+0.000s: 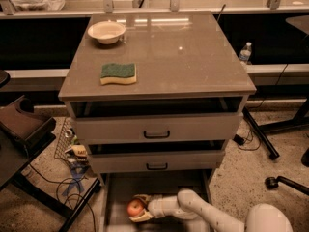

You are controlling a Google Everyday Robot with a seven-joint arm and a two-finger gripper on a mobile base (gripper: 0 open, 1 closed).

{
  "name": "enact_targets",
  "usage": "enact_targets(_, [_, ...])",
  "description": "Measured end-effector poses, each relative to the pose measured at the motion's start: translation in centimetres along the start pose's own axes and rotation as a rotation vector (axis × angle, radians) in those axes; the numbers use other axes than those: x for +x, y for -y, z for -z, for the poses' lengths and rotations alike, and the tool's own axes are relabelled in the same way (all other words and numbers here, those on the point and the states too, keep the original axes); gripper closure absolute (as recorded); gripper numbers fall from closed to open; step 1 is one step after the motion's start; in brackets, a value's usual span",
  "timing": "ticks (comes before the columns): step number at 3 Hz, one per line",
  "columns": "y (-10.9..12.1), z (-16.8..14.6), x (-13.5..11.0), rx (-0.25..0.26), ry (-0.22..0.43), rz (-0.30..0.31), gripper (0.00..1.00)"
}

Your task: Place apple into bottom drawer

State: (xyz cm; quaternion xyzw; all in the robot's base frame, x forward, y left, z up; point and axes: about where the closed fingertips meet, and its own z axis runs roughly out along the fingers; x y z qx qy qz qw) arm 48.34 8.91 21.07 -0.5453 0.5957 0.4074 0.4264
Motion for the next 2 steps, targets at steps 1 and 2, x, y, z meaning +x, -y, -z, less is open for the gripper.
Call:
enact_targets(1, [-0.26, -0.33, -0.07, -0.006, 0.003, -0.001, 0.0])
enact_targets(2, [-0.26, -0.33, -0.07, -0.006, 0.003, -0.001, 0.0])
